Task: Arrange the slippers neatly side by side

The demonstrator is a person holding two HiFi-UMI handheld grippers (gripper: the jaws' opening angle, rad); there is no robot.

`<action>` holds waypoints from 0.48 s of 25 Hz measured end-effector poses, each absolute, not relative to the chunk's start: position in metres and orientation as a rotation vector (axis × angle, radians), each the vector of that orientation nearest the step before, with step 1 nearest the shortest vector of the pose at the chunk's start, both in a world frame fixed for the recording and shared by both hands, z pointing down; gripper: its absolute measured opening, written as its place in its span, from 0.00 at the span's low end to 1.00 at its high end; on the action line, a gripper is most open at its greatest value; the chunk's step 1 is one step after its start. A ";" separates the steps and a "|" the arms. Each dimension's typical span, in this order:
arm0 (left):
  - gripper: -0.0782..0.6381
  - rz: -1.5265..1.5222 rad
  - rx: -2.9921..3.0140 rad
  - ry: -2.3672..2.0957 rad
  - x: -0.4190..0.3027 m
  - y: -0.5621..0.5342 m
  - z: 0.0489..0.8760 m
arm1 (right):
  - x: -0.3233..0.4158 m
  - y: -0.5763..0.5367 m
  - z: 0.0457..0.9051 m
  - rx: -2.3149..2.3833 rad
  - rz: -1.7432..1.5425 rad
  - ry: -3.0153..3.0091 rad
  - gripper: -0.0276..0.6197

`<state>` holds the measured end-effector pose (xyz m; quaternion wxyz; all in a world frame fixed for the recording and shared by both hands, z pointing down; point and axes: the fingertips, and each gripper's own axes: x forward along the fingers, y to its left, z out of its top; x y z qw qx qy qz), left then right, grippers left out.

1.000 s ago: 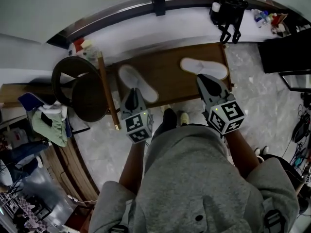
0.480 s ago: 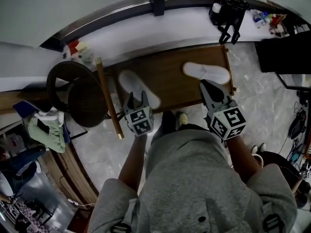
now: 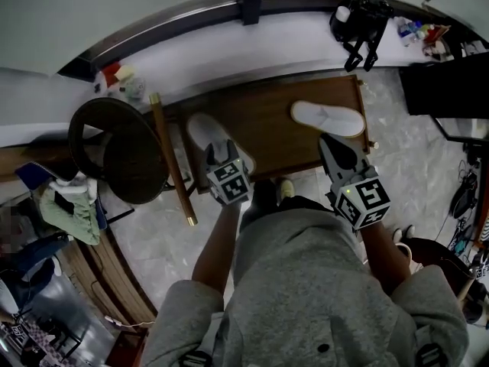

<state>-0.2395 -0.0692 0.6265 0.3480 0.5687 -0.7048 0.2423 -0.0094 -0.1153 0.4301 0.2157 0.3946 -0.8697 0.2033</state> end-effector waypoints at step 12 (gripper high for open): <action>0.33 0.617 1.431 -1.876 -0.248 -0.080 0.642 | -0.011 -0.119 0.432 1.104 0.531 -2.384 0.09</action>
